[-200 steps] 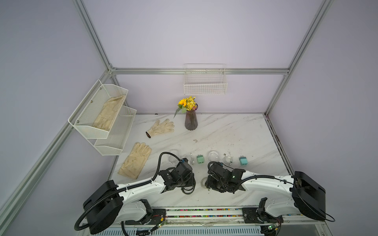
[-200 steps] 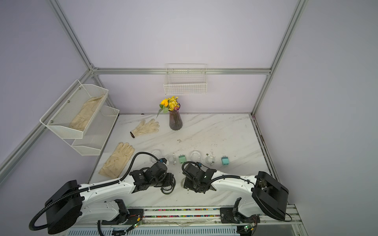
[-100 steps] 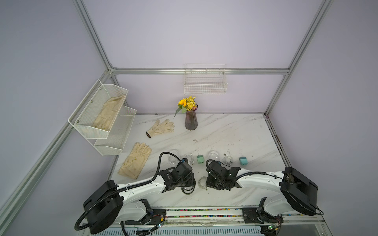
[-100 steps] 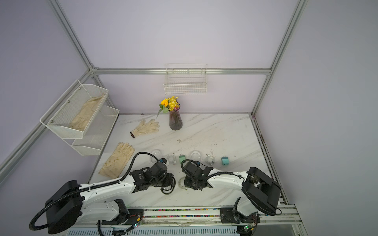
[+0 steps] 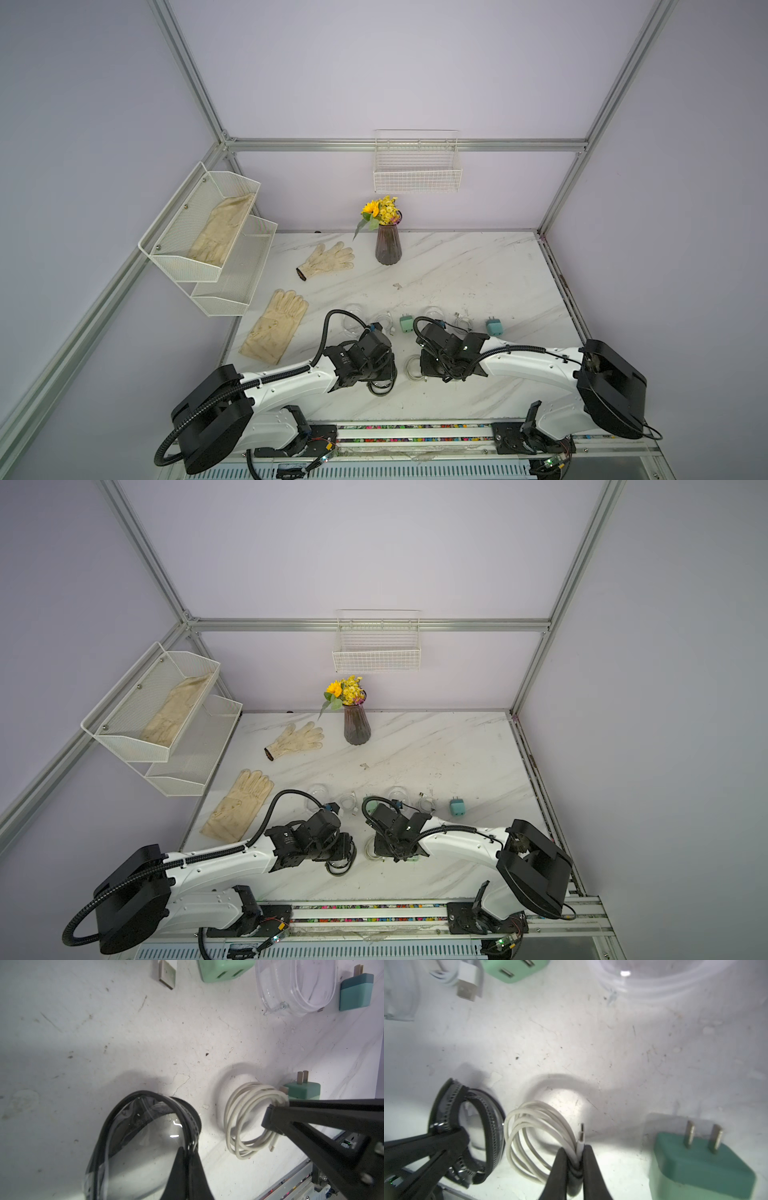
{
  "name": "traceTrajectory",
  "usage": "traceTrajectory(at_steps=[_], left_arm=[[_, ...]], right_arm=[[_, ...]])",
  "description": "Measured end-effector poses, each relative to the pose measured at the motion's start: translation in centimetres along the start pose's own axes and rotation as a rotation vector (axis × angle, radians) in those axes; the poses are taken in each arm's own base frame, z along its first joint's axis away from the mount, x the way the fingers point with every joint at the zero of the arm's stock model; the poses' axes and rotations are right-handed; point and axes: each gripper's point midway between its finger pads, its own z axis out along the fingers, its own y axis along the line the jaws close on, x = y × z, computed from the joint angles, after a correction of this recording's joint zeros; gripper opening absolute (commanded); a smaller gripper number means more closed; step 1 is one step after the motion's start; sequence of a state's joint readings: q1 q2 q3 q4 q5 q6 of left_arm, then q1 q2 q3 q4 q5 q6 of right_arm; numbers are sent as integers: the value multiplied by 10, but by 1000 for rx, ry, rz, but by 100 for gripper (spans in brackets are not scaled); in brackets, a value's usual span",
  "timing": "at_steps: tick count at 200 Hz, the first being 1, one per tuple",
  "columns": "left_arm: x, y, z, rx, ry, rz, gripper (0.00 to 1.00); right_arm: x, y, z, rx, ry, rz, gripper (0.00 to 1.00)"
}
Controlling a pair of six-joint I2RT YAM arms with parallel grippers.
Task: Pack away charging kits
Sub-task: Pick up the charging cable from the center of the board.
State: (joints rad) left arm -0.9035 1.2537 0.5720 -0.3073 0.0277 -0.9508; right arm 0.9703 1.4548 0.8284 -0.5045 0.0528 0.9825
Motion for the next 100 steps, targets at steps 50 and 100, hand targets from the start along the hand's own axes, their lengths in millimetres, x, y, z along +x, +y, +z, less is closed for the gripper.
traceTrajectory(at_steps=[50, 100], left_arm=[[2, 0, 2, -3, 14, -9, 1], [3, 1, 5, -5, 20, -37, 1]], right_arm=[[-30, 24, -34, -109, -59, -45, 0], [-52, 63, -52, -221, -88, -136, 0]])
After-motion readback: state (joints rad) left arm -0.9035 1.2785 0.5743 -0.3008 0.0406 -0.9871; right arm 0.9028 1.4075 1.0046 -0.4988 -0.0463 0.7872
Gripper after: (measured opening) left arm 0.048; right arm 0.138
